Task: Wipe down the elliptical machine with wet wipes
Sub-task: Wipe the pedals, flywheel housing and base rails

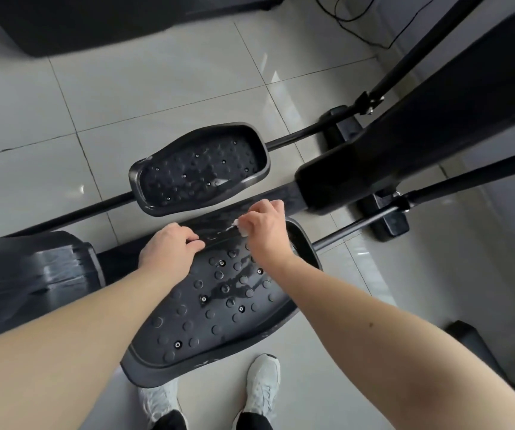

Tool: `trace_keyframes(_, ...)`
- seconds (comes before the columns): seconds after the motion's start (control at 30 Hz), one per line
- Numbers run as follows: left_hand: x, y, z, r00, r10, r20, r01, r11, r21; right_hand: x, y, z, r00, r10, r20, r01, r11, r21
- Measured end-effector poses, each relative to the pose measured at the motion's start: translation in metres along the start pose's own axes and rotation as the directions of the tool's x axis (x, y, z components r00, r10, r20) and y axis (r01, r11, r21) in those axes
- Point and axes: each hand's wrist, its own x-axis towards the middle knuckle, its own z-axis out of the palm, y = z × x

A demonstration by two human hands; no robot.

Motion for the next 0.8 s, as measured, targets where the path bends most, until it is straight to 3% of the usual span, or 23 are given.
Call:
trace_keyframes(0.1, -0.002, 0.002, 0.002, 1.000, -0.003, -0.009, 0.003, 1.000, -0.001, -0.007, -0.017, 0.009, 0.999, -0.005, 0.032, 0.004, 0.999, 0.048)
trace_keyframes(0.33, -0.003, -0.003, 0.000, 0.998, 0.059, 0.000, -0.059, 0.998, -0.016, -0.004, -0.020, -0.001, 0.942, -0.228, 0.247, 0.225, 0.974, 0.041)
trace_keyframes(0.47, -0.012, -0.016, -0.007, 0.999, 0.048, 0.013, -0.048, 0.997, -0.065, 0.002, 0.013, -0.029, 0.979, -0.044, 0.200, 0.043, 0.999, 0.005)
trace_keyframes(0.53, -0.017, -0.028, -0.013, 1.000, 0.006, -0.003, -0.006, 0.998, -0.064, 0.001, 0.007, -0.030, 0.971, 0.022, 0.237, -0.017, 1.000, -0.021)
trace_keyframes(0.6, -0.023, -0.039, -0.018, 1.000, -0.027, -0.012, 0.026, 0.997, -0.068, -0.003, -0.012, -0.021, 0.981, 0.053, 0.186, -0.053, 0.999, -0.005)
trace_keyframes(0.67, -0.028, -0.048, -0.022, 0.999, -0.051, -0.019, 0.049, 0.996, -0.079, -0.008, -0.038, -0.005, 0.971, -0.044, 0.237, 0.035, 0.999, 0.040)
trace_keyframes(0.73, -0.035, -0.054, -0.025, 0.998, -0.061, -0.025, 0.060, 0.997, -0.040, -0.021, -0.070, 0.011, 0.886, -0.180, 0.428, 0.179, 0.983, 0.043)
trace_keyframes(0.8, -0.038, -0.062, -0.027, 0.996, -0.075, -0.049, 0.076, 0.997, 0.004, -0.037, -0.086, 0.019, 0.834, -0.263, 0.486, 0.273, 0.961, 0.051)
